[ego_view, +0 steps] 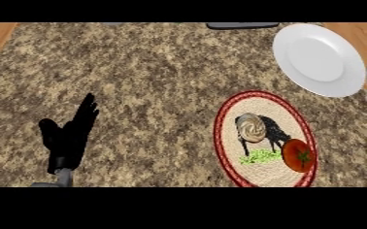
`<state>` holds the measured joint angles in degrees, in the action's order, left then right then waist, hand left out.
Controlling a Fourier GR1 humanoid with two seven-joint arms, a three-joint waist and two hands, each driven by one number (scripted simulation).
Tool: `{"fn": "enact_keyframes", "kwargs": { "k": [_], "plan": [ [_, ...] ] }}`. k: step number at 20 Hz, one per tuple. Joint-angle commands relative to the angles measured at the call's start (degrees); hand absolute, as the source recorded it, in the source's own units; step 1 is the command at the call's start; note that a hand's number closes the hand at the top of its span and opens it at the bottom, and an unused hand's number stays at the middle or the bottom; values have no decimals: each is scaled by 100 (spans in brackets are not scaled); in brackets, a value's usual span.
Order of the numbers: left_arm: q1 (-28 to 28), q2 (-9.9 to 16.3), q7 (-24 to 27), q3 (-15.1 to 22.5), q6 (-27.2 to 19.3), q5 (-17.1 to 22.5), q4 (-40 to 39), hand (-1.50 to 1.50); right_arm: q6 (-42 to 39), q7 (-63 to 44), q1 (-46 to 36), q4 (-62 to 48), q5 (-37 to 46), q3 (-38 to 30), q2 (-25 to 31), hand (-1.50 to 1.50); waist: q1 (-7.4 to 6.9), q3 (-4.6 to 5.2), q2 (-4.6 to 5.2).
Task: Pick the cupcake from the placemat and place it in the plate
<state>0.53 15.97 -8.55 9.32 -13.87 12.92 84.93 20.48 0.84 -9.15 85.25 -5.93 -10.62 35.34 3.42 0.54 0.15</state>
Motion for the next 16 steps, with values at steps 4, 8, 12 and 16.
{"fn": "enact_keyframes", "kwargs": {
  "k": [4,8,12,16],
  "plan": [
    [229,-117,-231,132,390,275,-151,0,1816,494,1636,1435,679,-115,-1292,-150,-138,-49,-55],
    [-38,-382,-80,137,488,198,-561,0,1617,157,2491,2485,1126,204,-1323,-150,-251,-47,-26],
    [326,-374,-79,310,320,-1,-164,0,1217,-900,3266,3118,1775,697,-848,-150,-260,-35,-36],
    [51,-368,-241,281,409,56,-283,0,263,-2037,3457,3398,2011,956,7,-150,-287,-23,-8]
  ]
}}
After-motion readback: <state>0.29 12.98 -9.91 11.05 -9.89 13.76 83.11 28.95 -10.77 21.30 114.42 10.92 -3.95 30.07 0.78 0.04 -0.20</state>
